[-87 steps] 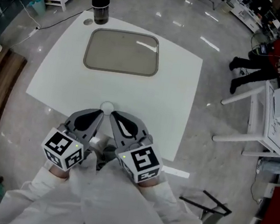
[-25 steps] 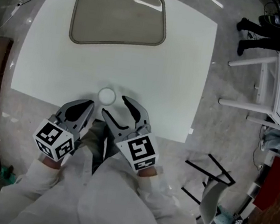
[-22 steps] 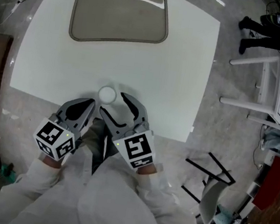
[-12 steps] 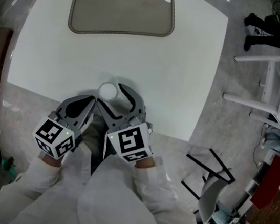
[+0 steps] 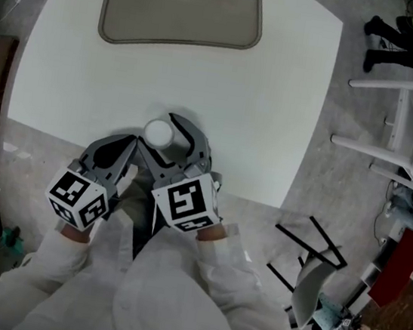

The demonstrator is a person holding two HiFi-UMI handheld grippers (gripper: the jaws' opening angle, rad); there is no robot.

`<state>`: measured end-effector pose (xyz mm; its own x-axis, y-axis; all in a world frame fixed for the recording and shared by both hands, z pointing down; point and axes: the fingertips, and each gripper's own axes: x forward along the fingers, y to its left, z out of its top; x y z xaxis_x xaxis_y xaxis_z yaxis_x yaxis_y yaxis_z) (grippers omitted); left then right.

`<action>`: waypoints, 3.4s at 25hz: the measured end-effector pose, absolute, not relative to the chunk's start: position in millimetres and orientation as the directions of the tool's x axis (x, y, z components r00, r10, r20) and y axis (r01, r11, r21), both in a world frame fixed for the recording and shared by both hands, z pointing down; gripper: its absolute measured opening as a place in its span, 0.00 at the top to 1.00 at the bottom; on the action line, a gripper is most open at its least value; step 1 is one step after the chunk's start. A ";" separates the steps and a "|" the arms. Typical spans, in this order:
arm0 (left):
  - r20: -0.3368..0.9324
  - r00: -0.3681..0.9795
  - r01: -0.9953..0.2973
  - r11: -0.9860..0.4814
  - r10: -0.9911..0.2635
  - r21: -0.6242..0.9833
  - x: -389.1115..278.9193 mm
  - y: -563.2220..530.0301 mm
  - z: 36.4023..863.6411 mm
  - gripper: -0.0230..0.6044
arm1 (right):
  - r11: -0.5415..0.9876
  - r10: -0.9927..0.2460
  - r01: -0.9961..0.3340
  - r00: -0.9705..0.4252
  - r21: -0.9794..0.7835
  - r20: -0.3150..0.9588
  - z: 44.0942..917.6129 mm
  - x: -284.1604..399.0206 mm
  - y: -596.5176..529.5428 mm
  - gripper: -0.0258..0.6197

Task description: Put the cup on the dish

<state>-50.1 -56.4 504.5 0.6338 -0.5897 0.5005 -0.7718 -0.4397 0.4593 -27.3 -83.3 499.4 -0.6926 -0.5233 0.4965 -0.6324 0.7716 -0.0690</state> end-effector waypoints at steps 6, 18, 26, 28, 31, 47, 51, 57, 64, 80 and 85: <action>0.507 0.635 -0.771 -0.441 -0.583 0.459 -49.0 -56.9 507.1 0.95 | 0.782 -0.534 -0.622 -0.693 -0.027 0.483 498.9 -27.3 -85.3 0.53; 0.501 0.647 -0.761 -0.452 -0.575 0.465 -49.6 -51.7 508.8 0.95 | 0.787 -0.531 -0.617 -0.689 -0.014 0.493 500.3 -27.6 -83.8 0.54; 0.480 0.637 -0.768 -0.447 -0.603 0.459 -54.7 -60.8 497.7 0.95 | 0.792 -0.528 -0.610 -0.676 0.012 0.514 493.4 -25.8 -83.9 0.54; 0.475 0.631 -0.773 -0.449 -0.613 0.447 -54.5 -63.1 493.2 0.95 | 0.795 -0.532 -0.606 -0.676 0.026 0.511 485.1 -22.0 -85.6 0.54; 0.463 0.627 -0.776 -0.452 -0.626 0.440 -55.6 -67.0 483.7 0.95 | 0.794 -0.539 -0.608 -0.678 0.031 0.501 470.9 -17.3 -88.8 0.54; 0.348 0.654 -0.755 -0.557 -0.671 0.346 -25.8 -86.5 404.6 0.95 | 0.754 -0.625 -0.649 -0.657 0.106 0.422 394.7 12.9 -94.3 0.54; 0.331 0.660 -0.751 -0.578 -0.675 0.319 -21.1 -89.7 391.3 0.95 | 0.745 -0.642 -0.655 -0.649 0.130 0.409 383.2 18.8 -96.4 0.54; 0.329 0.657 -0.754 -0.595 -0.678 0.279 -16.8 -92.6 380.1 0.95 | 0.738 -0.648 -0.666 -0.658 0.104 0.384 376.0 22.7 -94.7 0.54; 0.323 0.640 -0.768 -0.586 -0.697 0.259 -9.3 -96.8 376.6 0.95 | 0.755 -0.636 -0.646 -0.677 0.114 0.370 370.2 29.7 -99.4 0.54; 0.330 0.627 -0.779 -0.572 -0.706 0.257 12.3 -107.6 377.8 0.95 | 0.765 -0.624 -0.636 -0.691 0.102 0.365 374.3 46.4 -119.2 0.54; 0.327 0.622 -0.783 -0.561 -0.711 0.269 -4.9 -130.2 379.7 0.95 | 0.764 -0.622 -0.639 -0.688 0.095 0.374 378.0 32.3 -144.4 0.54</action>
